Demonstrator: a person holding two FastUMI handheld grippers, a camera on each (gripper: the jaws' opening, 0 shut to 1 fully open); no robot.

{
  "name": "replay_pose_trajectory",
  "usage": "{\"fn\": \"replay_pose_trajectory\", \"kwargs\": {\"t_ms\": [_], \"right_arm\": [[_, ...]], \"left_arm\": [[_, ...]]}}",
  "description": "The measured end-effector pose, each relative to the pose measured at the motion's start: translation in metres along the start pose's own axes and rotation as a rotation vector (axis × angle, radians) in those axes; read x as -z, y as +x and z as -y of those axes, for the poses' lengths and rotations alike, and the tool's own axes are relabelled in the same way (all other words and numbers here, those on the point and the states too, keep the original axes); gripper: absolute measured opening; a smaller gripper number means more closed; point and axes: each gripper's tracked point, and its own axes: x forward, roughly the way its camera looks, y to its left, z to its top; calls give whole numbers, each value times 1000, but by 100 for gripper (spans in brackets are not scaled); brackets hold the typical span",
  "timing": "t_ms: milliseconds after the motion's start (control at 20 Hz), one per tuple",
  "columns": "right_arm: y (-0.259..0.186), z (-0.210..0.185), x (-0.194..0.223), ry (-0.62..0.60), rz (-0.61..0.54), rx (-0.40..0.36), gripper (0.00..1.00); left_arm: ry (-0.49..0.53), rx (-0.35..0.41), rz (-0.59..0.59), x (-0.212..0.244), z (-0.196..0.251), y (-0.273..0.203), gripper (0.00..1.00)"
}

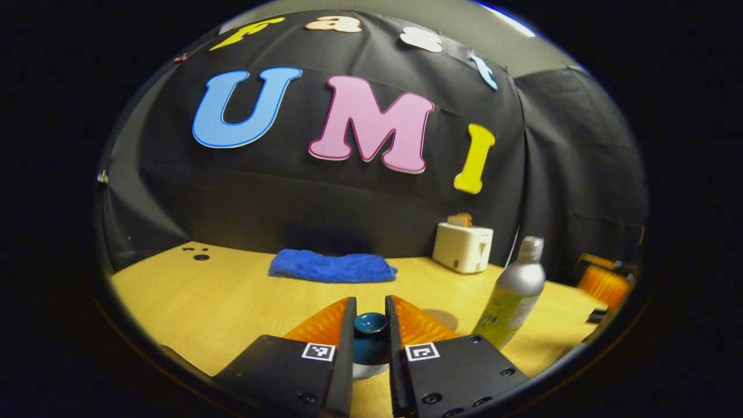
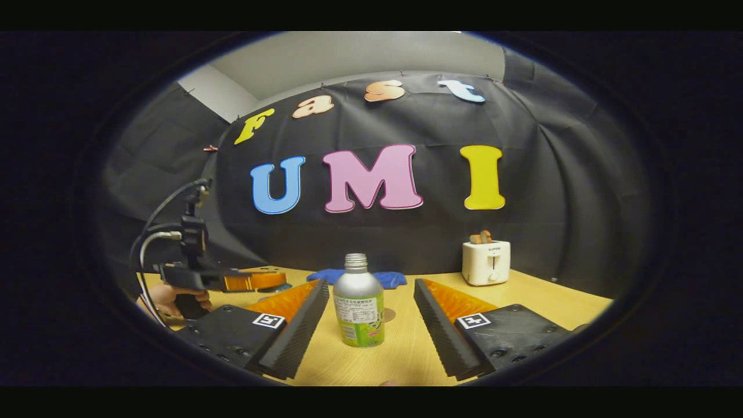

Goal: Open the teacup lid with one hand, grasp the water bottle and pour water into the teacup with the other hand; after pouring, place the water bottle on the coaster and then close the teacup lid.

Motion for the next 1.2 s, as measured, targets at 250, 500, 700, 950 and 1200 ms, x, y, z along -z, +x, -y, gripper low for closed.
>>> {"fn": "replay_pose_trajectory", "kwargs": {"t_ms": [250,500,700,950,1200], "right_arm": [[30,1,39,-19,-108,-1,92],[50,-6,66,40,-176,-20,92],[68,-4,75,32,-197,9,92],[79,-2,77,-38,-208,26,87],[88,1,76,-96,-212,22,79]], "left_arm": [[-158,59,81,-49,-9,-9,30],[-278,37,101,-49,-42,-19,29],[-347,34,100,-48,-63,-23,29],[-370,36,99,-47,-71,-25,30],[-354,15,106,-50,-75,-30,30]]}}
